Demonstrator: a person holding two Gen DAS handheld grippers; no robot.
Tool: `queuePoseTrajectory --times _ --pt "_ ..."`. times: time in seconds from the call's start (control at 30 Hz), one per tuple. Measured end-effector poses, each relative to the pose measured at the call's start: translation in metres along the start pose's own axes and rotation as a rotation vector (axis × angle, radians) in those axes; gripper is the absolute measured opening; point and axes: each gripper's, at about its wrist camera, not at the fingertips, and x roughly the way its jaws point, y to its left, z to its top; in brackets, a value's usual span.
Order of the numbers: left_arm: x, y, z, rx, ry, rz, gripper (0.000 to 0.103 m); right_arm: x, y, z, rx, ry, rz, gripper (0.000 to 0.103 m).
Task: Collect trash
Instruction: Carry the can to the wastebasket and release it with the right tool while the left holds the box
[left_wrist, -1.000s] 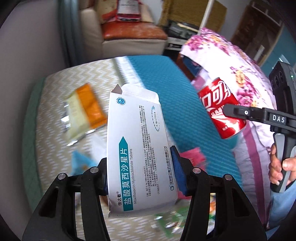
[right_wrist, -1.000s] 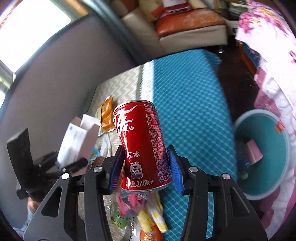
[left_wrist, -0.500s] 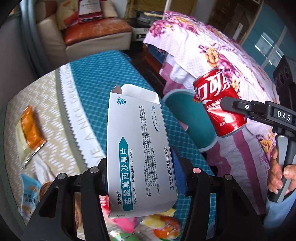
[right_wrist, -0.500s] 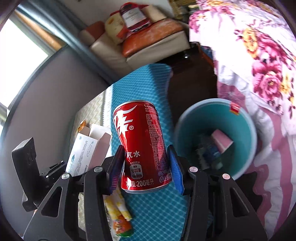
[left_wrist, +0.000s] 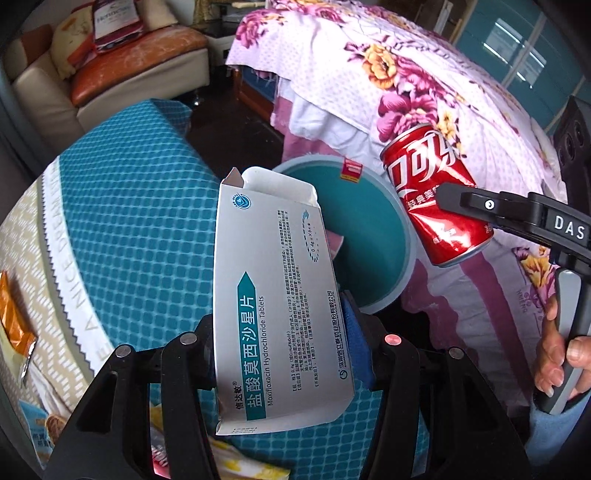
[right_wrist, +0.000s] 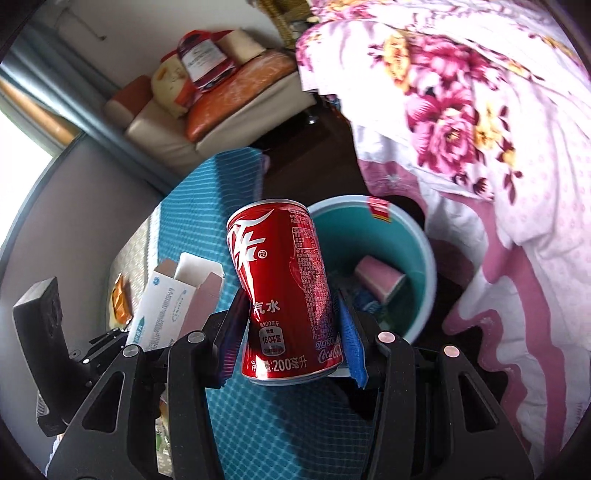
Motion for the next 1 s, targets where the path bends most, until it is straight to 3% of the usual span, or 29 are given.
queuePoseTrajectory --times 0.4,0.57,1.0 --pt "0.037 -0.016 0.020 0.007 0.047 -0.028 0.056 0.012 -0.033 0.007 0.064 0.013 -0.032 0.045" --pt "0.033 -0.017 0.021 0.004 0.016 -0.016 0.082 0.015 -0.034 0.007 0.066 0.020 -0.044 0.045" --pt "0.007 0.013 0.006 -0.083 -0.021 -0.041 0.083 0.025 -0.018 0.006 0.031 0.040 -0.073 0.045"
